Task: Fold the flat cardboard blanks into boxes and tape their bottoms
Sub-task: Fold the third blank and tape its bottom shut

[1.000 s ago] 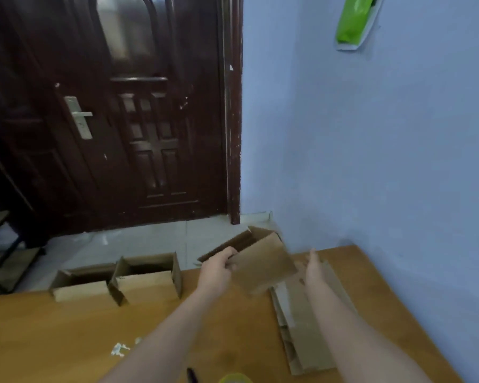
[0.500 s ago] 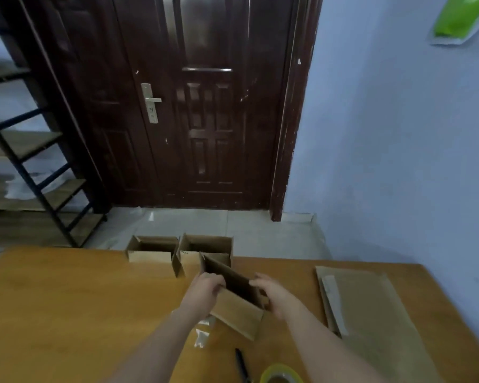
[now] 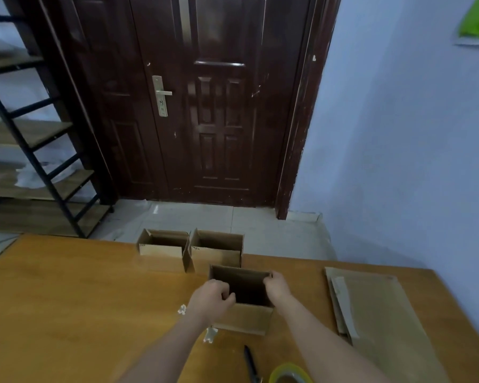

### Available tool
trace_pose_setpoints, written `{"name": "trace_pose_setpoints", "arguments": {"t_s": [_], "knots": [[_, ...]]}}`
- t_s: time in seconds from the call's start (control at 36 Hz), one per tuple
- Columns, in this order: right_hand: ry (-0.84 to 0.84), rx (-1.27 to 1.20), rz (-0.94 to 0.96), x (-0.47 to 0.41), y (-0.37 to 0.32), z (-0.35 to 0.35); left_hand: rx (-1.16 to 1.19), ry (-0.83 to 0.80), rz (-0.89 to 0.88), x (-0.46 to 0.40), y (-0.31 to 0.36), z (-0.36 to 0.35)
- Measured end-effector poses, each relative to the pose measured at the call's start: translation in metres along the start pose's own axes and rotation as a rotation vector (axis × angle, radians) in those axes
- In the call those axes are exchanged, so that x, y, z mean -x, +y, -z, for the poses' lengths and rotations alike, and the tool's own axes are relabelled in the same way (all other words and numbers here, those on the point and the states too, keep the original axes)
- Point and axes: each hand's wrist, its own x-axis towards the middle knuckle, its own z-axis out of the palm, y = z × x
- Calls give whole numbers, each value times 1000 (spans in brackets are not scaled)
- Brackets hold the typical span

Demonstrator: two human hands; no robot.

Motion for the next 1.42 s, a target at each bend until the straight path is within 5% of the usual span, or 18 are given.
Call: {"name": "trace_pose_setpoints", "arguments": {"t_s": [0.28, 0.69, 1.0, 1.14, 1.42], "knots": [[-11, 174, 92, 3, 3, -8, -150, 14, -178, 1, -4, -2], [137, 293, 68, -8, -6, -13, -40, 53, -209, 8, -1, -12], [-188, -80, -150, -9, 1, -14, 130, -105, -117, 1, -11, 1], [-307, -273, -163, -10, 13, 1, -13, -201, -189, 0, -17, 5], [-74, -37, 21, -8, 18, -4, 2, -181, -186, -4, -17, -1]]}}
